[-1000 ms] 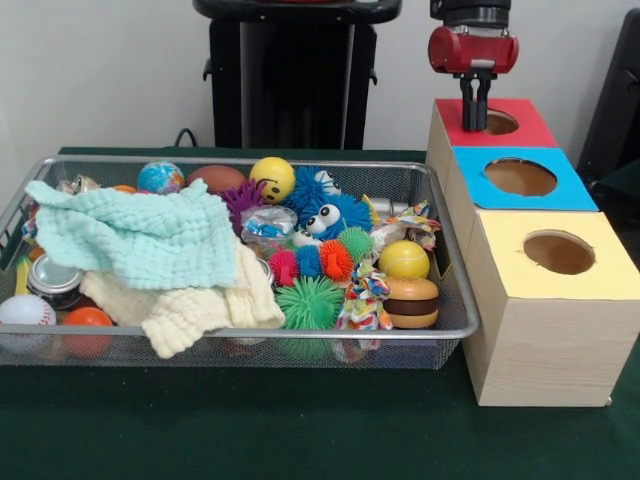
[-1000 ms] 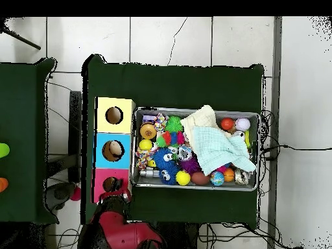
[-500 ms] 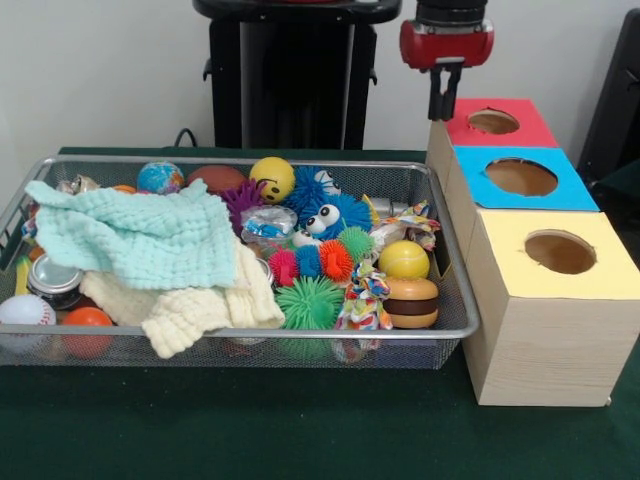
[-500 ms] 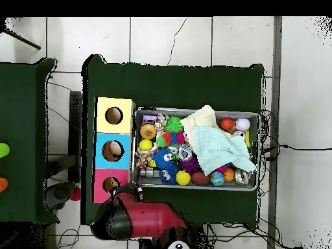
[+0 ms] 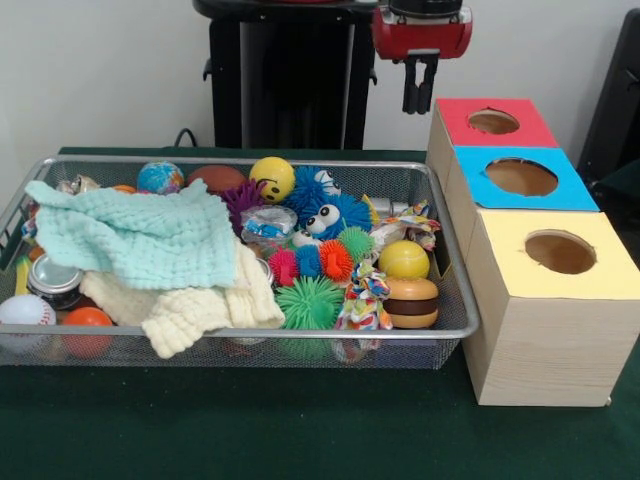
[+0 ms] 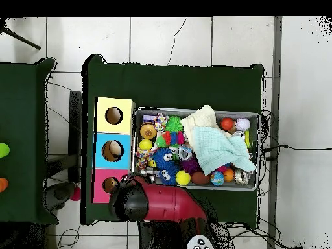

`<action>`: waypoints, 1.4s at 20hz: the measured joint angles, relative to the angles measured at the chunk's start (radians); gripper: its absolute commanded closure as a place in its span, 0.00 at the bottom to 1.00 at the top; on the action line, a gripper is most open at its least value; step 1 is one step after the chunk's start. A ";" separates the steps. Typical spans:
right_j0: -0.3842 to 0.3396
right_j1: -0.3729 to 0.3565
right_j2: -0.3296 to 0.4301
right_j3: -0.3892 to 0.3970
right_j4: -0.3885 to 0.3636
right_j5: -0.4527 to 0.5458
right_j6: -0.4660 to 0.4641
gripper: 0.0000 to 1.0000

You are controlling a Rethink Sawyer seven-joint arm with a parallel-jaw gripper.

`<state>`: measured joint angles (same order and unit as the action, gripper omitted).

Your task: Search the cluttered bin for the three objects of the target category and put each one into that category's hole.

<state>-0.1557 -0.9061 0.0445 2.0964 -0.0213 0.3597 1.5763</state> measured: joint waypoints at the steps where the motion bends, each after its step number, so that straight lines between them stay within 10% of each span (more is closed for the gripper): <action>1: -0.005 -0.001 0.000 -0.011 0.000 0.000 0.000 1.00; 28: -0.295 0.017 0.090 -0.227 -0.140 -0.031 0.000 1.00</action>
<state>-0.4509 -0.8888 0.1345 1.8691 -0.1611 0.3286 1.5763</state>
